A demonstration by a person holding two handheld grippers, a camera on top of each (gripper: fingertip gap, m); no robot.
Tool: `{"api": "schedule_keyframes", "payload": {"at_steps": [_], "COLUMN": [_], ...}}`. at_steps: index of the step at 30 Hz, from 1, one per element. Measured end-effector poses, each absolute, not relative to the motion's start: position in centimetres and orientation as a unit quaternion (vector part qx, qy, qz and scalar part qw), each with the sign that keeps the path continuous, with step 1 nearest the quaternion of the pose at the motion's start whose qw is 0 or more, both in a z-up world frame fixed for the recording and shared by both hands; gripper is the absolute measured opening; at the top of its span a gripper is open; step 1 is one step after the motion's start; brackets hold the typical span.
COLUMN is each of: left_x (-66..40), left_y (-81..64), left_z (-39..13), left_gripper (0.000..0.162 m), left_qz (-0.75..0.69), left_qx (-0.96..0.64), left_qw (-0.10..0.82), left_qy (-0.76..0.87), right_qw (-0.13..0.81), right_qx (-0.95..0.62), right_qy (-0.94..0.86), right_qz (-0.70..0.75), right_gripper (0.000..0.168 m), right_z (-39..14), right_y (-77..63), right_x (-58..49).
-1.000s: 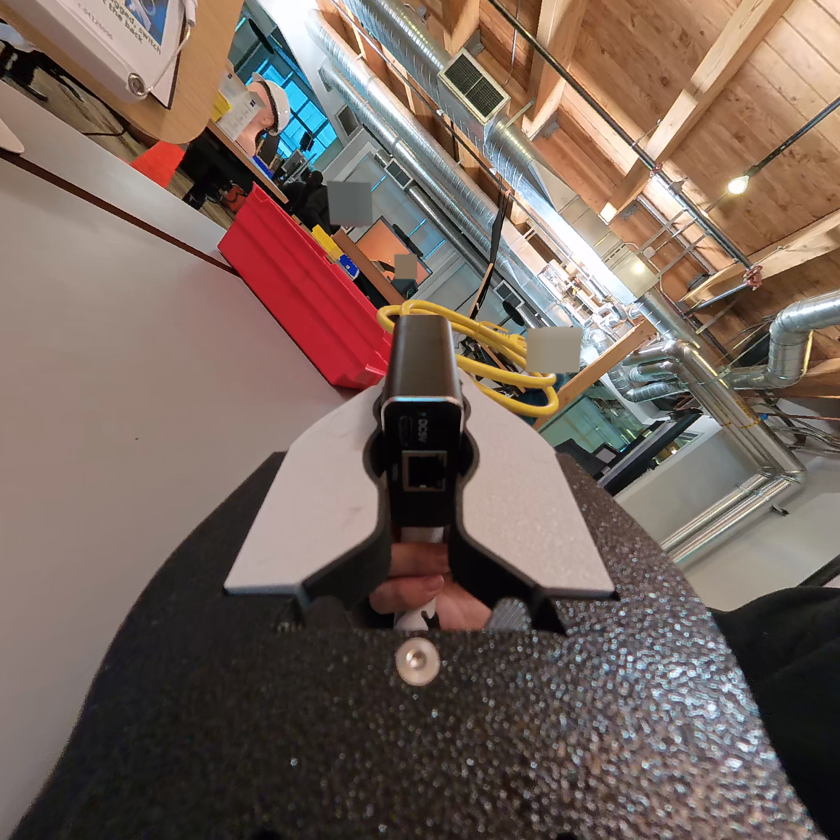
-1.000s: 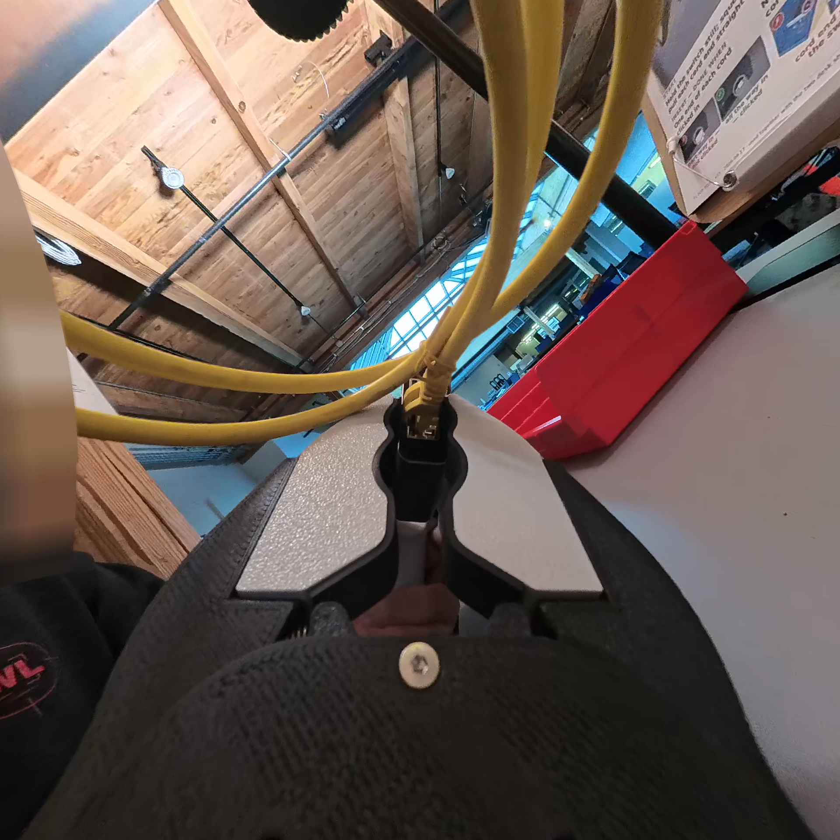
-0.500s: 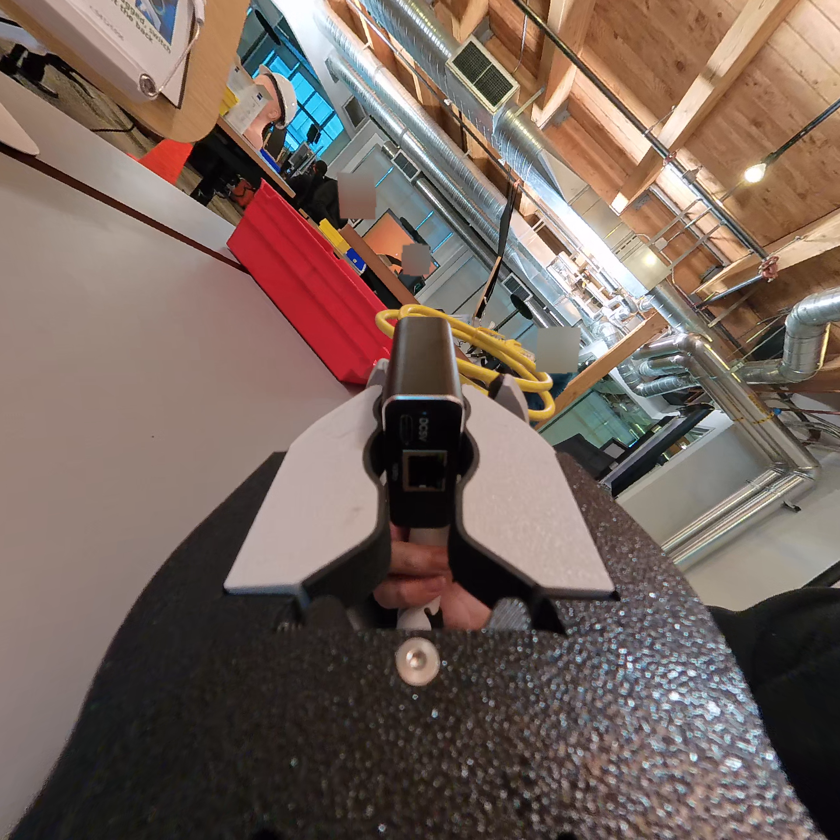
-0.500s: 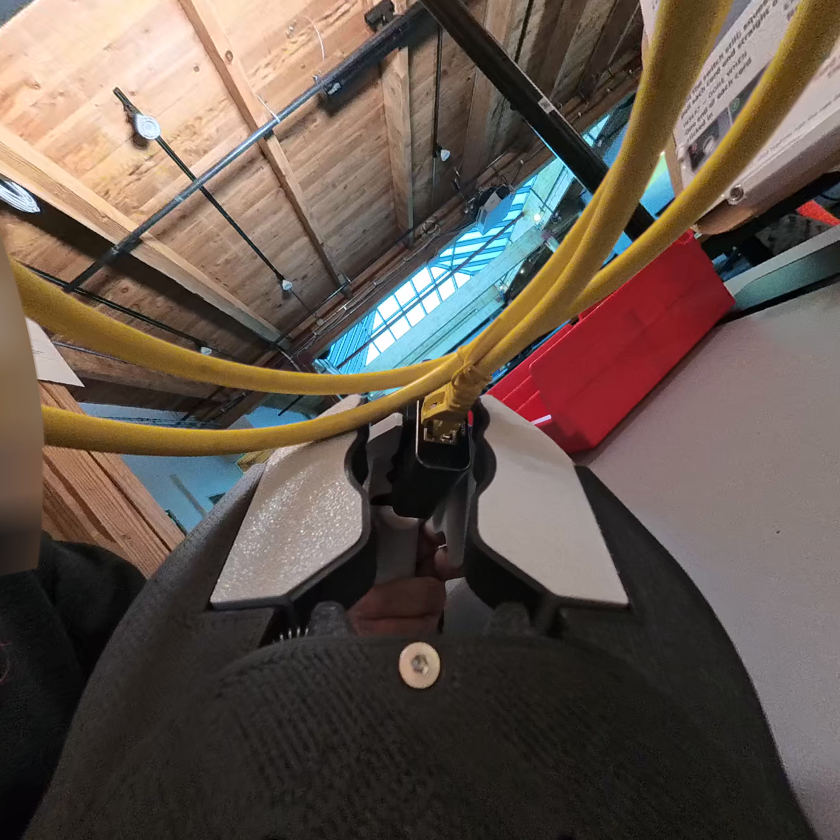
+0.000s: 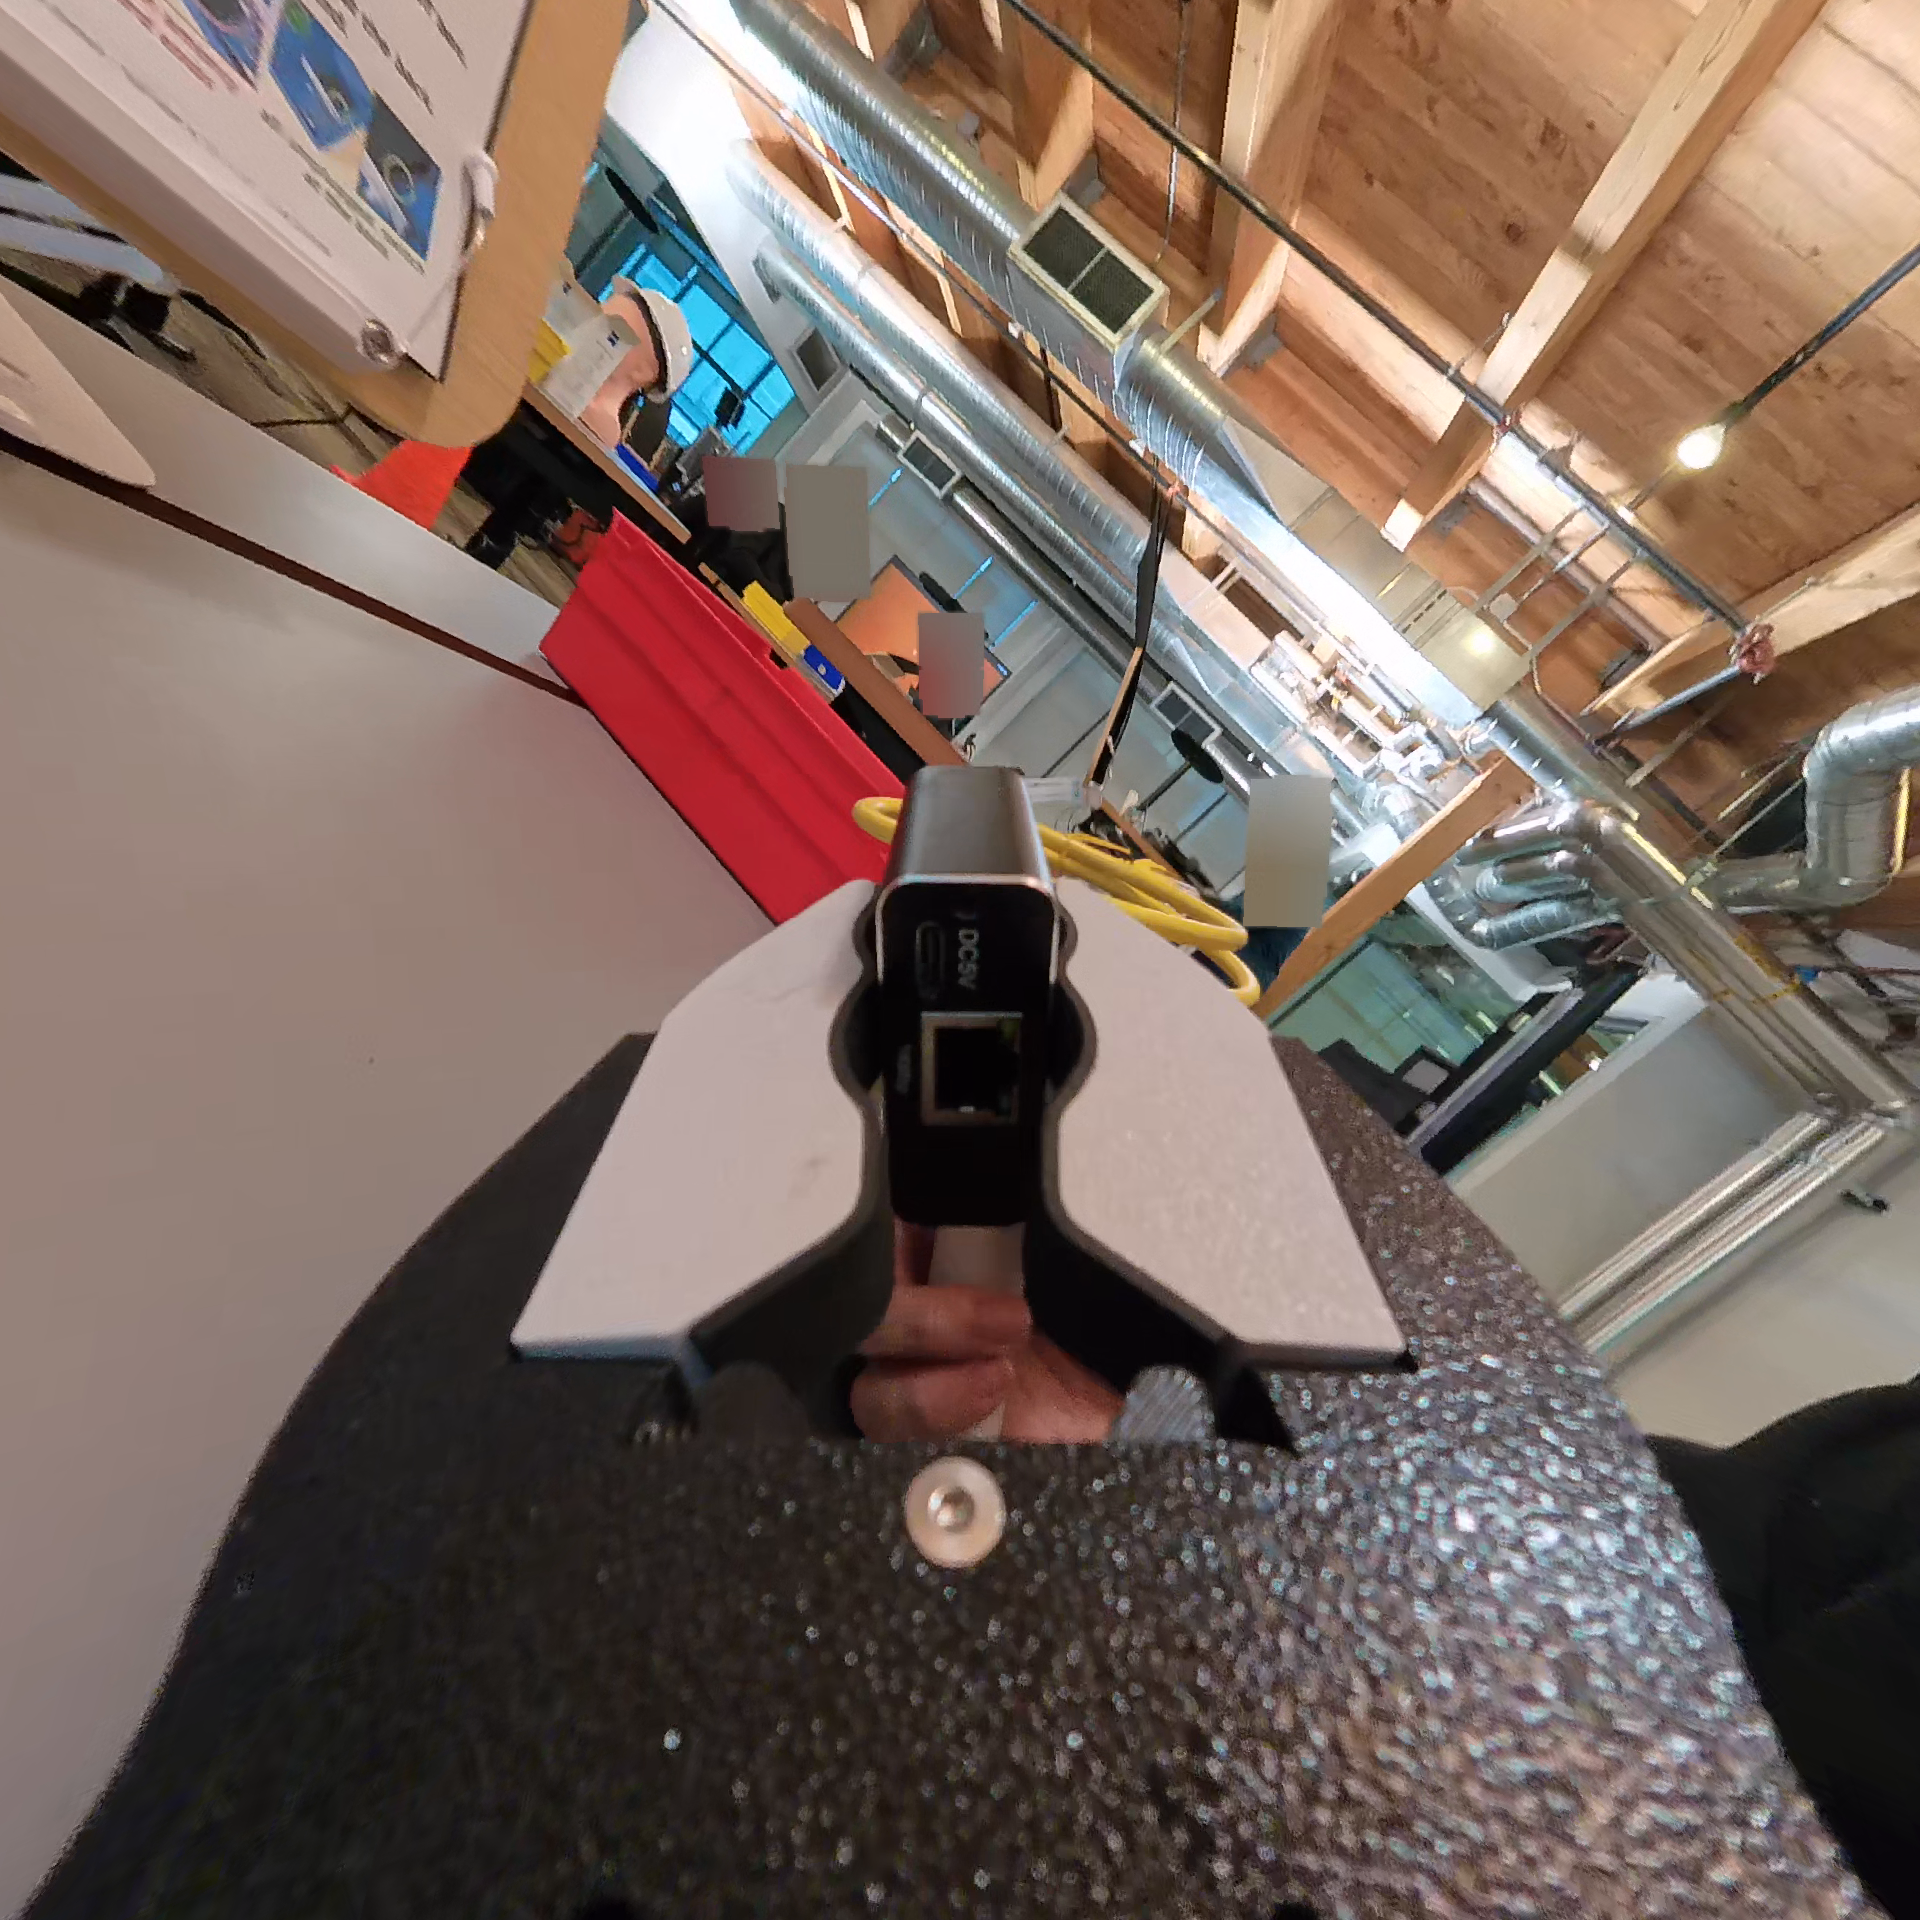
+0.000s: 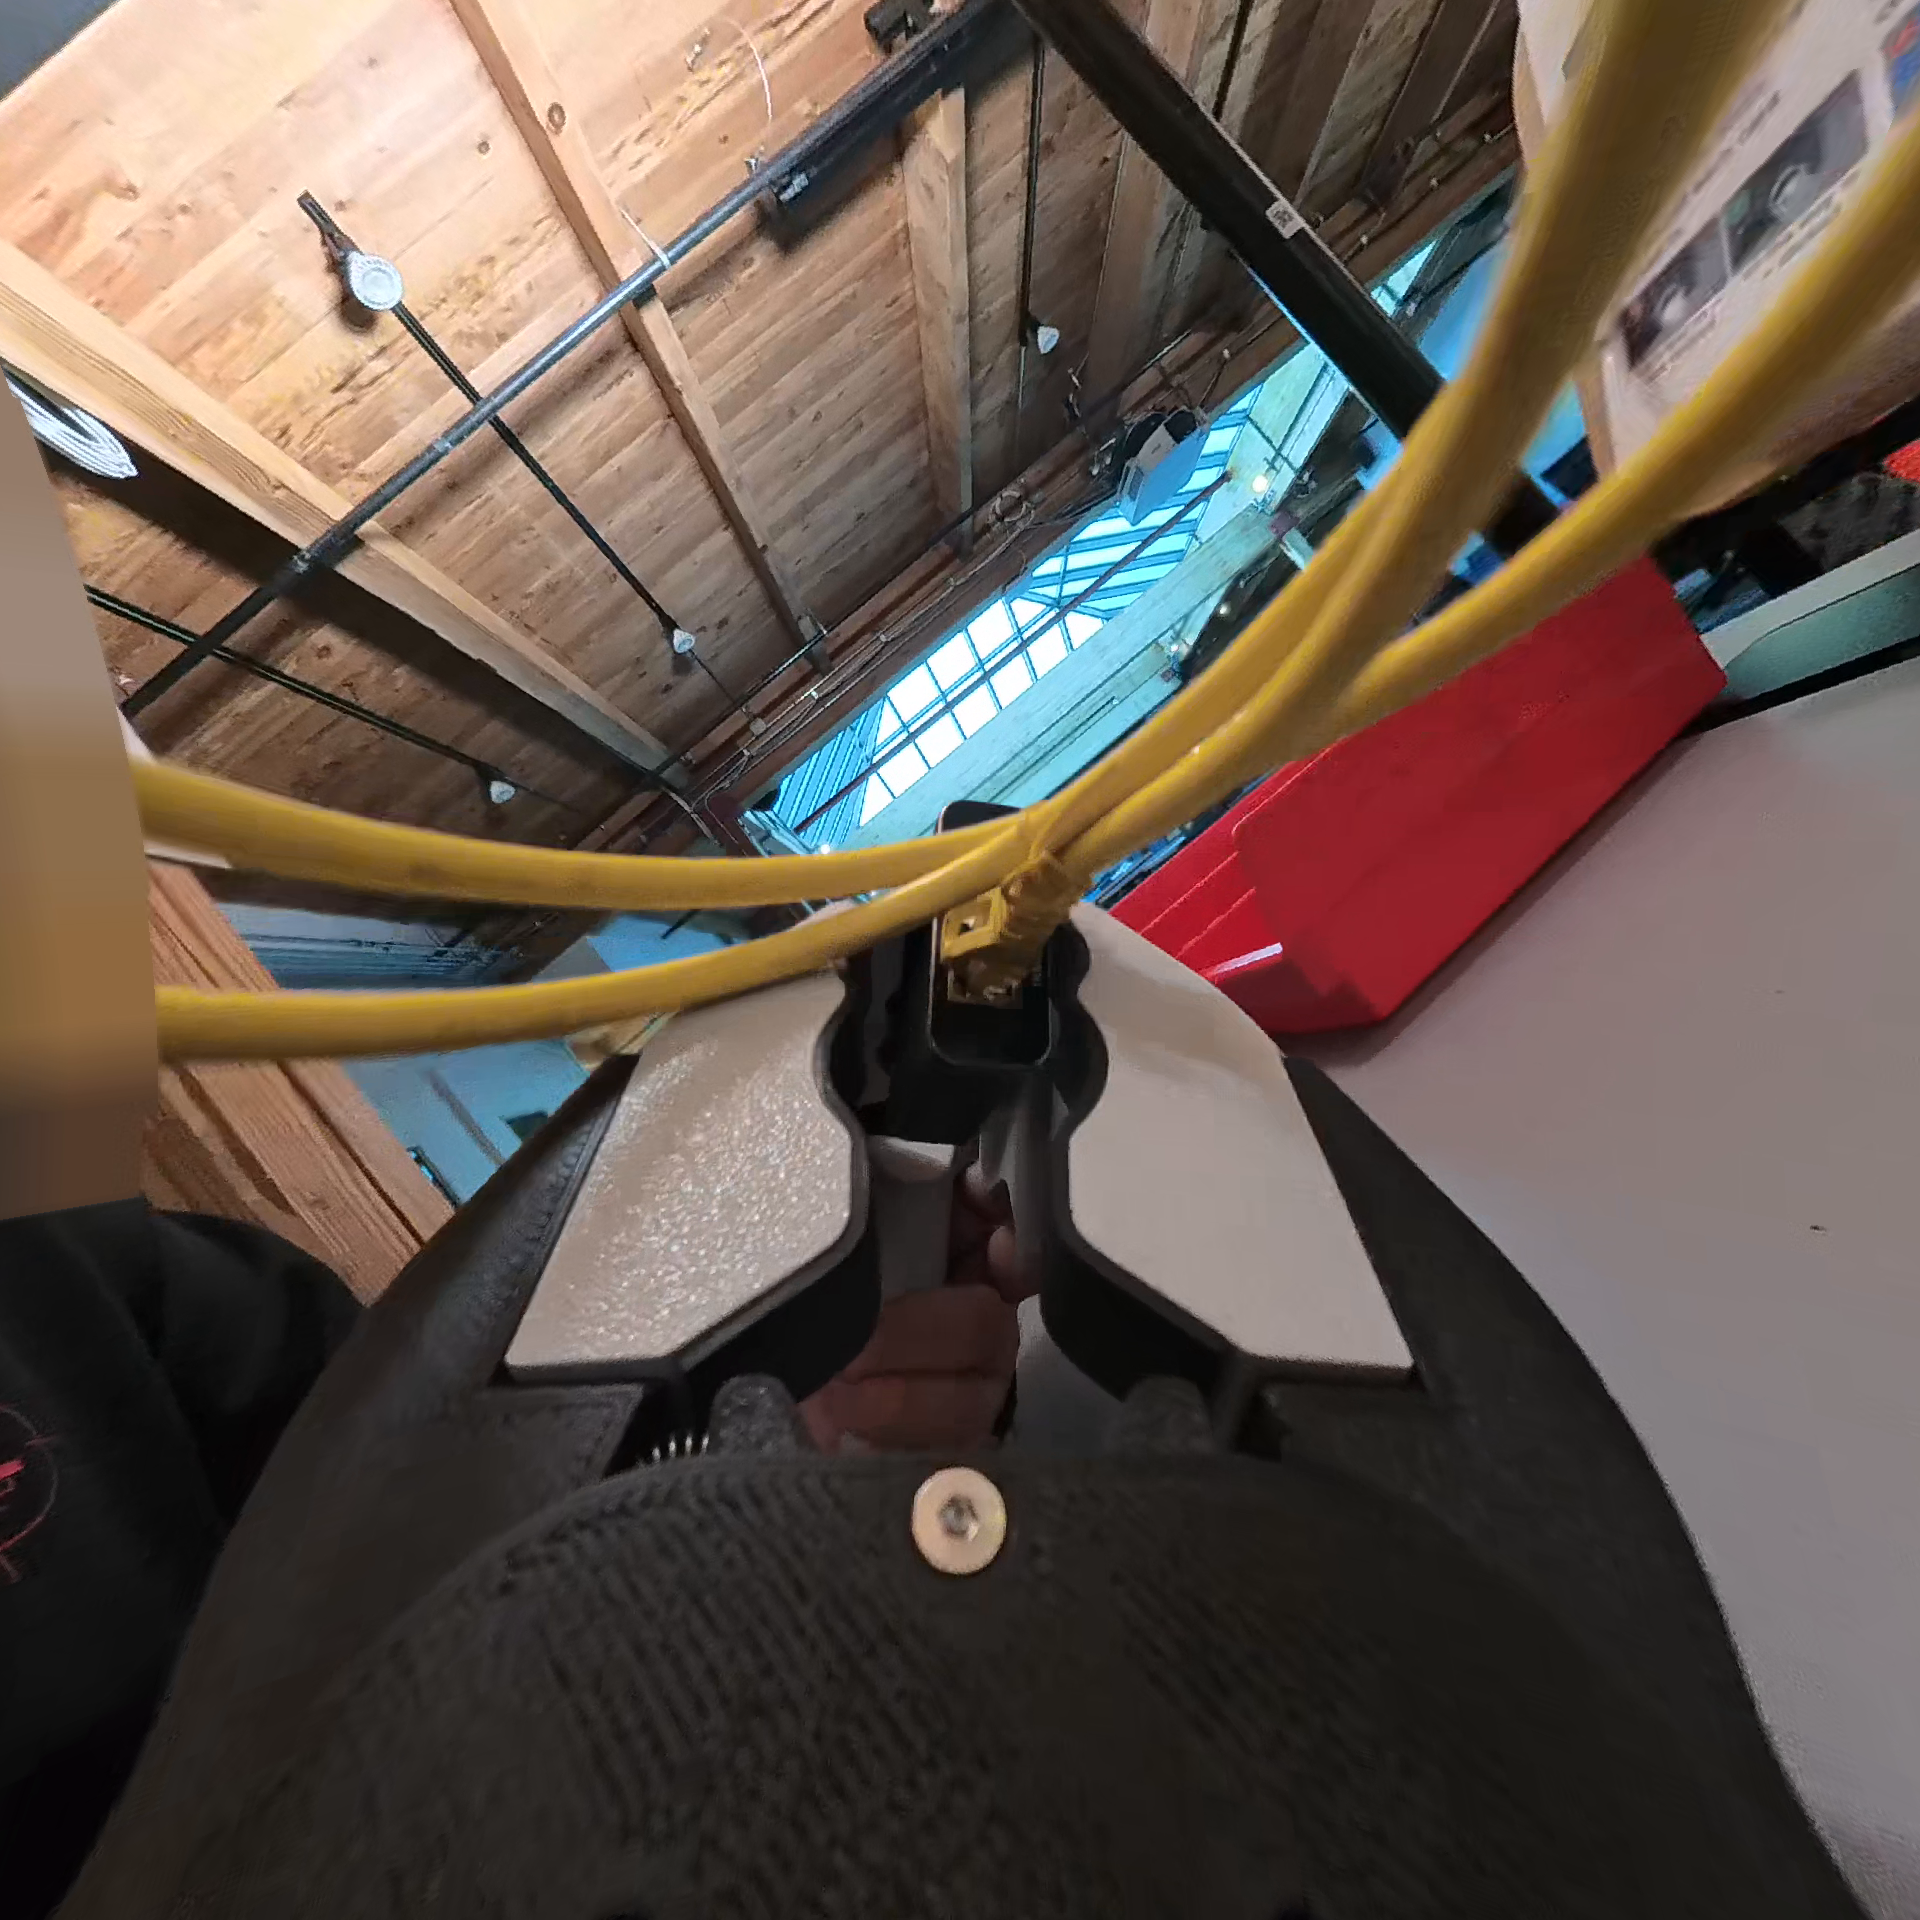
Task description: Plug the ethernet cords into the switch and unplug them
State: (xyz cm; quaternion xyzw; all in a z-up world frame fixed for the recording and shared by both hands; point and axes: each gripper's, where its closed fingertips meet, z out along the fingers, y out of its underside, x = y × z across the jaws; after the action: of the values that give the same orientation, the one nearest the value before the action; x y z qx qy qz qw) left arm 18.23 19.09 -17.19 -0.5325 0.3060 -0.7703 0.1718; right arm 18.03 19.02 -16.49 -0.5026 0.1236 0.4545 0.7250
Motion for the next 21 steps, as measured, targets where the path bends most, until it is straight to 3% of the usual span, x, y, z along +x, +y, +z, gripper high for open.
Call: {"api": "schedule_keyframes", "payload": {"at_steps": [6, 21], "left_x": [18.0, 18.2], "left_y": [19.8, 19.3], "left_z": [-16.6, -17.0], "left_gripper": [0.026, 0.026], "left_qz": [-0.789, -0.785], "left_qx": [-0.524, -0.528], "left_qw": [0.157, 0.158], "left_qy": [0.281, 0.283], "right_qw": [0.733, 0.723], "right_qx": [-0.472, -0.481], "right_qy": [0.147, 0.142], "right_qz": [0.467, 0.474], "right_gripper": [0.014, 0.015], "right_z": [-16.3, -16.5], "right_y": [18.6, 18.9], "right_x": [19.2, 18.8]}}
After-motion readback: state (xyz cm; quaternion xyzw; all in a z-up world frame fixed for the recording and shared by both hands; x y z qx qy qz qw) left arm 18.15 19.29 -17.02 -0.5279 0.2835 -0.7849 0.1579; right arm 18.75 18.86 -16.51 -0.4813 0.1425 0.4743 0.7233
